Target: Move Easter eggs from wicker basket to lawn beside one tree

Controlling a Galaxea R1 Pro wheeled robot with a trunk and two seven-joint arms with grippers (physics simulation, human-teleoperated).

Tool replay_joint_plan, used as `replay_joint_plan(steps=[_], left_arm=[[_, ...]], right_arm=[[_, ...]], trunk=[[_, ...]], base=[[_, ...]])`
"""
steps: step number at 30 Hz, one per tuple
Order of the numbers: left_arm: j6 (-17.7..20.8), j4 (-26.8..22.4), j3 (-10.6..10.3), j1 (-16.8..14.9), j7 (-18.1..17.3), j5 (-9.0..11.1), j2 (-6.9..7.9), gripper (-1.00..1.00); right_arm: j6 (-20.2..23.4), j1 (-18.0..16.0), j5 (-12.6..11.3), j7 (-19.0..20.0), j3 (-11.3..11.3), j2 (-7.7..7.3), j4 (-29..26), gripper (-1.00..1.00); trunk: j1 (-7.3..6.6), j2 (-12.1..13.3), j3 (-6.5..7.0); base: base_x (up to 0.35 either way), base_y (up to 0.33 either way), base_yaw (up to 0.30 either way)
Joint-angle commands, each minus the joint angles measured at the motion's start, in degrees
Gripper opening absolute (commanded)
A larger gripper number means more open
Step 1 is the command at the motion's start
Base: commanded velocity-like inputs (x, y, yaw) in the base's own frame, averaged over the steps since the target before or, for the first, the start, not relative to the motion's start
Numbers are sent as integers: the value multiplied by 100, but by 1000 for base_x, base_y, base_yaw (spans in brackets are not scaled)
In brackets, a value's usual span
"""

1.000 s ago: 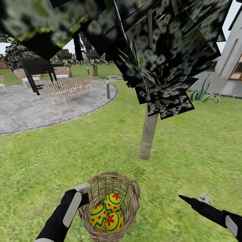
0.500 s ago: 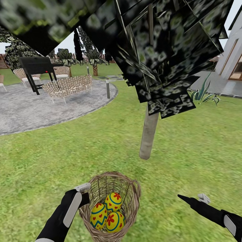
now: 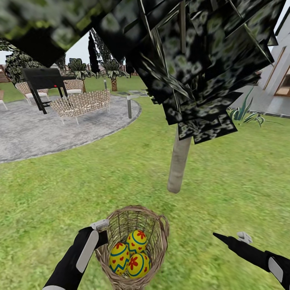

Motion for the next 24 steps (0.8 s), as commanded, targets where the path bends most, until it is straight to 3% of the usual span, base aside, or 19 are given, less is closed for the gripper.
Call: replay_joint_plan(steps=[1, 24], left_arm=[[7, 6, 0, 1, 3, 24, 7, -100], [7, 7, 2, 1, -77, 24, 59, -100]], right_arm=[[-4, 0, 0, -1, 0, 0, -1, 100], [-6, 0, 0, -2, 0, 0, -1, 100]], trunk=[[0, 0, 0], [0, 0, 0]], base=[[70, 0, 0], [322, 0, 0]])
